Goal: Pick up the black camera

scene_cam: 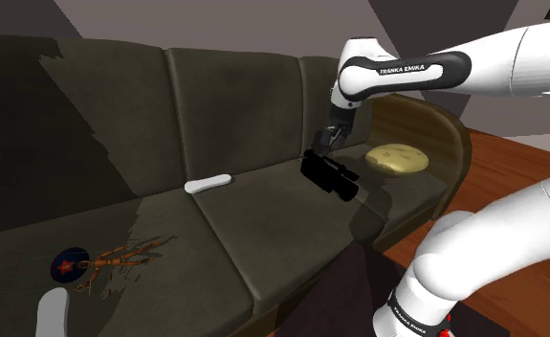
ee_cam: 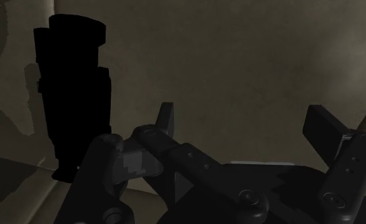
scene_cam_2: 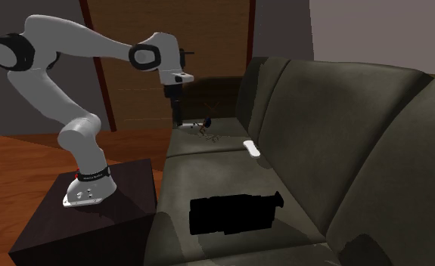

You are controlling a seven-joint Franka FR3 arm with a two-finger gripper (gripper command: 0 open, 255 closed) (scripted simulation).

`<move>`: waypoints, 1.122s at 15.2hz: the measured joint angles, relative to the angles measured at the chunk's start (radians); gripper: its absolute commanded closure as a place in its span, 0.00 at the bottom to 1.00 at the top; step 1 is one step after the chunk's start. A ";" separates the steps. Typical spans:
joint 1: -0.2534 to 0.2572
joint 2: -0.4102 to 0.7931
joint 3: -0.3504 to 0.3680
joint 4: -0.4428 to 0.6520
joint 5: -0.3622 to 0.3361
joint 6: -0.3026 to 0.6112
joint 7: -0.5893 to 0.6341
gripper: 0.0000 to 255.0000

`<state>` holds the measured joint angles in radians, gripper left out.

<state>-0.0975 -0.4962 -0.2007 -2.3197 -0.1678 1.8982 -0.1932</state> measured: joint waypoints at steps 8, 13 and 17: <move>-0.031 0.253 -0.118 0.120 0.027 0.134 -0.106 0.00; -0.055 0.437 -0.183 0.226 0.091 0.207 -0.193 0.00; -0.086 0.582 -0.215 0.333 0.161 0.232 -0.262 0.00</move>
<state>-0.1840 0.0861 -0.4153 -1.9868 -0.0064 2.1305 -0.4555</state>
